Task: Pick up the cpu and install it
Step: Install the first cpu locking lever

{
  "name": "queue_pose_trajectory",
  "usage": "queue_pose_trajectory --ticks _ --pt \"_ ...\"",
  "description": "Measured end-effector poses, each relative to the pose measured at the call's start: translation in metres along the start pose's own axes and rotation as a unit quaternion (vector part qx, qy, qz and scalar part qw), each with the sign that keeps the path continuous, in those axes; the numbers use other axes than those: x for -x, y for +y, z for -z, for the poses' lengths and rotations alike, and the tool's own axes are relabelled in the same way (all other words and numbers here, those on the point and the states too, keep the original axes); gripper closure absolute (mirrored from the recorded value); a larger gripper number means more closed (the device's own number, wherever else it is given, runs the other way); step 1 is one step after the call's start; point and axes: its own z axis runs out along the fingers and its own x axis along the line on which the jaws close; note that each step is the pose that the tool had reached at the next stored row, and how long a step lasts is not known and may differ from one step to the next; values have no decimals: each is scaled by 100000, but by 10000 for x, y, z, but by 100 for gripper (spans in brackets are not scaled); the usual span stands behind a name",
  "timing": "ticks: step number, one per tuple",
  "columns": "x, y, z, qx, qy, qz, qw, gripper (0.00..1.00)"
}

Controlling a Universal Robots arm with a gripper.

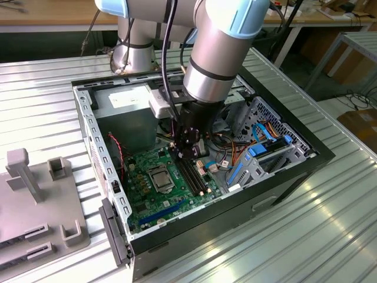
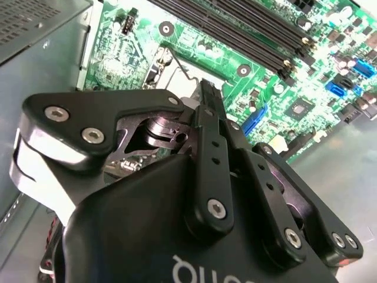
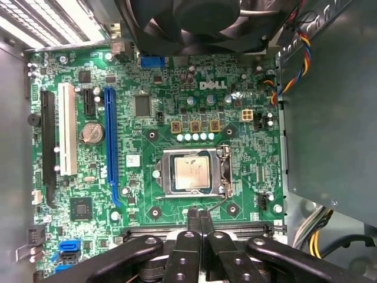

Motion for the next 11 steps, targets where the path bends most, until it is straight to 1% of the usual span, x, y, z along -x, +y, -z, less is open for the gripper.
queue_pose_trajectory --ticks 2,5,8,9,11 --pt "0 2 25 -3 112 -10 100000 87" --pt "1 30 23 -10 285 -14 100000 87" --pt "21 44 24 -17 369 2 99999 87" --pt "26 48 24 -19 477 2 99999 87" --pt "35 57 23 -31 803 -2 99997 87"
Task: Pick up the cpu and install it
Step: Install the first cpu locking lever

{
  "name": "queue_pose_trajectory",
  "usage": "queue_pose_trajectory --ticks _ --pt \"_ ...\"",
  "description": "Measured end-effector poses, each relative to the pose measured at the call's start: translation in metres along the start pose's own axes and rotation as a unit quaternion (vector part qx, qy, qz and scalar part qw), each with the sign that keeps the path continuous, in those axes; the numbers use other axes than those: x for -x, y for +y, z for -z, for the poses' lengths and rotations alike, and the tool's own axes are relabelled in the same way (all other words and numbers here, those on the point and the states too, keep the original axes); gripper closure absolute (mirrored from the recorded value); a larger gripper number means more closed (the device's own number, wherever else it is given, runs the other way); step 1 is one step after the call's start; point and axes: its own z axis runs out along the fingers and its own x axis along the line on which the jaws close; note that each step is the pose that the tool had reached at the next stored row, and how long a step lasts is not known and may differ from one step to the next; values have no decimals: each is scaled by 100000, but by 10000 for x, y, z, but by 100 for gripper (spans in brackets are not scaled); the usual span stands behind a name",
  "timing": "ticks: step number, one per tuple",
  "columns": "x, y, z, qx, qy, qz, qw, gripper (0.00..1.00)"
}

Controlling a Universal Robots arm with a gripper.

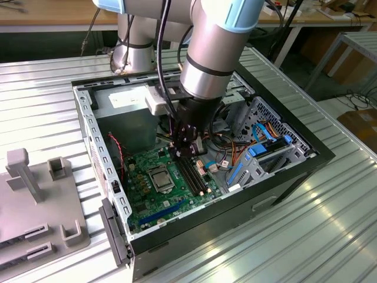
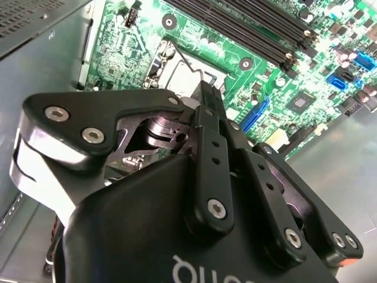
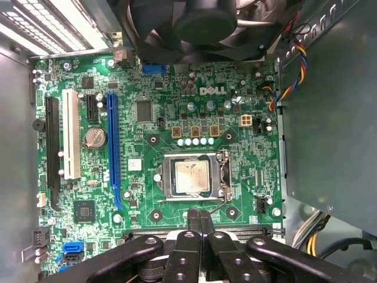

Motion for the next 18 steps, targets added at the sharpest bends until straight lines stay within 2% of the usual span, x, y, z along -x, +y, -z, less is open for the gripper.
queue_pose_trajectory --ticks 7,9,16,18 --pt "56 12 -21 -13 170 40 100000 87" --pt "68 13 -35 -21 322 39 99999 87" --pt "74 15 -84 -81 1780 66 99984 87" --pt "75 15 -95 -106 2454 73 99970 87"
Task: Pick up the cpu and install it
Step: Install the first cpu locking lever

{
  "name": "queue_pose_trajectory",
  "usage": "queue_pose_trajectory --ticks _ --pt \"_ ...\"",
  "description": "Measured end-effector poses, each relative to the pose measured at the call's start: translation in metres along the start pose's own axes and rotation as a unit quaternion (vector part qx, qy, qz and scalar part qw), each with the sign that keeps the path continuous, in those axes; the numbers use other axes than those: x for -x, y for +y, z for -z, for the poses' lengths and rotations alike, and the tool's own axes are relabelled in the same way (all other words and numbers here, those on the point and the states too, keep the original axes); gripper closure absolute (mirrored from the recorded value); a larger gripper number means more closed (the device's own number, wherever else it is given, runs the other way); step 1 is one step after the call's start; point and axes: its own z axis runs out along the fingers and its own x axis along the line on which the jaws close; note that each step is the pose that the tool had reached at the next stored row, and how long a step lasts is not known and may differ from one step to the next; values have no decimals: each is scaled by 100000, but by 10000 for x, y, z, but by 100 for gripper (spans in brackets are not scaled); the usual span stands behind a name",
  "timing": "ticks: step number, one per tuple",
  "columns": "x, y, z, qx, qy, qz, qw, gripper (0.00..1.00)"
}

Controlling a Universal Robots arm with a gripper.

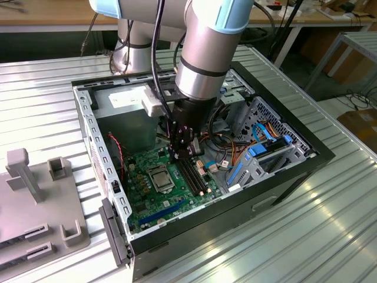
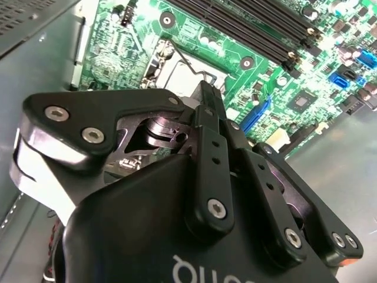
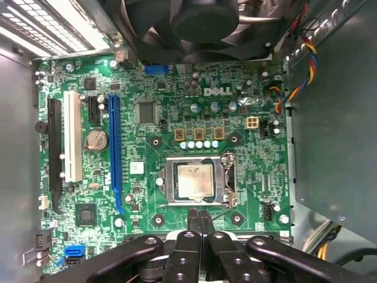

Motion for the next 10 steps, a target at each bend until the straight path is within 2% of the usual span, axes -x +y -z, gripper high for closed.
queue_pose_trajectory --ticks 1,2,5,6,10 --pt "1 -1 -6 -15 260 5 100000 87" --pt "2 -2 -17 -29 694 2 99998 87" --pt "4 -3 -36 -54 1376 -2 99991 87" --pt "4 -4 -43 -60 1522 5 99988 87" --pt "7 -6 -69 -70 1590 76 99987 87"
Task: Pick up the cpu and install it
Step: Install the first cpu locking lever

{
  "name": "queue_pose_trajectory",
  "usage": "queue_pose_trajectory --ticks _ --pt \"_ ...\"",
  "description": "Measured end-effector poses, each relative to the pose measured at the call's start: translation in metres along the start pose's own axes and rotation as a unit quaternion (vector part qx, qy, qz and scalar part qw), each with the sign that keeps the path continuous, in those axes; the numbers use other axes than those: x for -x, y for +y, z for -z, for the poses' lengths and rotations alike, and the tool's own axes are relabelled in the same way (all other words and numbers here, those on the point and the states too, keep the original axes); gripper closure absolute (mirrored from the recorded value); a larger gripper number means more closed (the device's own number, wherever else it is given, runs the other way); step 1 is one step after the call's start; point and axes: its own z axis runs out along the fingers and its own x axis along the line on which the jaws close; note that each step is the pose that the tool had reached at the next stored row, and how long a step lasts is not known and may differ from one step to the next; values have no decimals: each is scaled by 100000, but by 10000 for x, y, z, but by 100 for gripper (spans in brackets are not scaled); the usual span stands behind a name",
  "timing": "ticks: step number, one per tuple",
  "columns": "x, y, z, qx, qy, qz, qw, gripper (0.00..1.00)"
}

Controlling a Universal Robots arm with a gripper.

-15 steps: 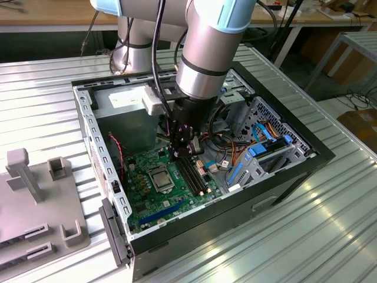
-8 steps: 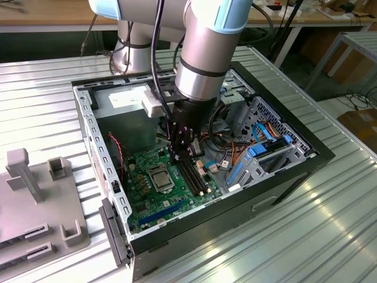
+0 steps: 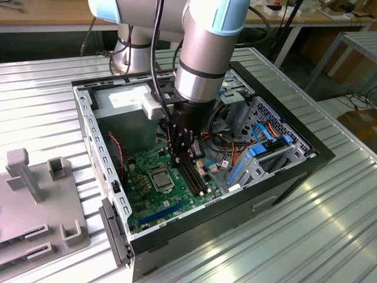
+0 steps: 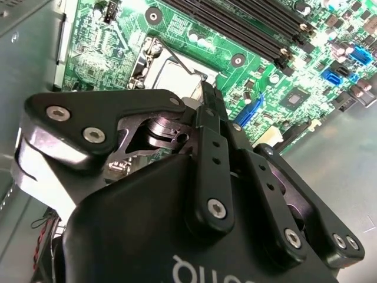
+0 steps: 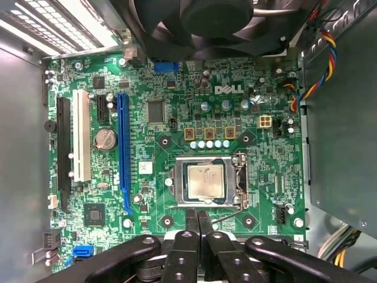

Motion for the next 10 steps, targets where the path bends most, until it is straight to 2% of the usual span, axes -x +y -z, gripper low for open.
queue_pose_trajectory --ticks 3,6,8,10 --pt "2 -1 -6 -15 9 74 100000 87" --pt "-10 7 76 -20 11 73 100000 87" --pt "-20 15 155 -17 13 74 100000 87" --pt "-23 18 189 -20 10 75 100000 87"
